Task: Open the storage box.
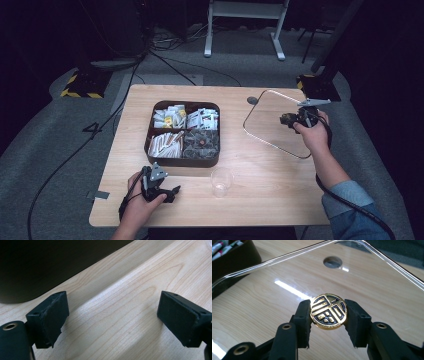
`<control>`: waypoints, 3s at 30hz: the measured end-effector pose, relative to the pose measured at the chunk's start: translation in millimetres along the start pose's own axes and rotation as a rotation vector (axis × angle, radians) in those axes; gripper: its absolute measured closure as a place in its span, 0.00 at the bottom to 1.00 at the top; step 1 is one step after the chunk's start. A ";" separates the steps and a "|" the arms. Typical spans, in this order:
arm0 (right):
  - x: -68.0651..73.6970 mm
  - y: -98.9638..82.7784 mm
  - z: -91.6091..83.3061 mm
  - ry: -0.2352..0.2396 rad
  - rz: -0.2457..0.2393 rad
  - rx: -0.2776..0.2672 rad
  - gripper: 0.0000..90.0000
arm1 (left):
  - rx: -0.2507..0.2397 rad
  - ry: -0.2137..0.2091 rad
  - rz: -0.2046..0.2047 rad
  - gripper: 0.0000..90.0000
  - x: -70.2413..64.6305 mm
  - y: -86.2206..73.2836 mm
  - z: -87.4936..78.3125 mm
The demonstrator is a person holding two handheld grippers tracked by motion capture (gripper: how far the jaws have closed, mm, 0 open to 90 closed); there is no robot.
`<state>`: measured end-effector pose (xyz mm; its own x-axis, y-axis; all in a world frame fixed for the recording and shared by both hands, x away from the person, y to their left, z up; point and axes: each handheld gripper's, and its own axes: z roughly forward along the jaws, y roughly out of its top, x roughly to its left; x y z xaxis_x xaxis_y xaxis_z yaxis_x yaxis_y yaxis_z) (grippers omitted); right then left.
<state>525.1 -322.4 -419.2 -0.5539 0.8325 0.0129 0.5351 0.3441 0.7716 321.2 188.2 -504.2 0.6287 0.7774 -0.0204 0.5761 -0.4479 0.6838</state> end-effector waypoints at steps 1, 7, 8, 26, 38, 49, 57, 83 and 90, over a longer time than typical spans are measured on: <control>-2.7 -4.7 1.2 -0.004 0.011 0.005 0.65 | 0.000 0.000 0.000 0.12 0.0 0.0 0.0; -11.9 -23.6 6.7 -0.017 0.037 0.017 0.65 | 0.000 0.000 0.000 0.12 0.0 0.0 0.0; -13.4 -27.1 7.9 -0.018 0.042 0.021 0.65 | 0.000 0.000 0.000 0.12 0.0 0.0 0.0; -21.8 -58.1 23.2 -0.022 0.085 0.059 0.65 | -0.002 0.001 -0.001 0.12 -0.1 -0.1 0.2; -21.4 -66.3 26.5 -0.037 0.070 0.076 0.65 | 0.000 0.000 0.000 0.12 0.0 0.0 0.0; -12.2 -65.5 12.9 -0.025 0.105 -0.041 0.39 | 0.000 0.000 0.000 0.12 0.0 0.0 0.0; 16.6 -74.9 -14.4 0.034 0.062 -0.127 0.38 | 0.000 0.001 0.002 0.13 -0.3 0.0 -0.1; 90.4 -113.0 -8.7 0.280 -0.132 -0.003 0.38 | -0.069 -0.028 -0.038 0.19 -6.0 9.7 -14.9; 103.1 -113.8 -4.3 0.228 -0.218 0.032 0.35 | -0.089 -0.029 -0.033 0.21 -8.4 18.1 -19.1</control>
<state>404.3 -277.6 -503.0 -0.7847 0.6199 -0.0055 0.4057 0.5202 0.7515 316.4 182.1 -477.6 0.6256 0.7775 -0.0638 0.5489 -0.3806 0.7442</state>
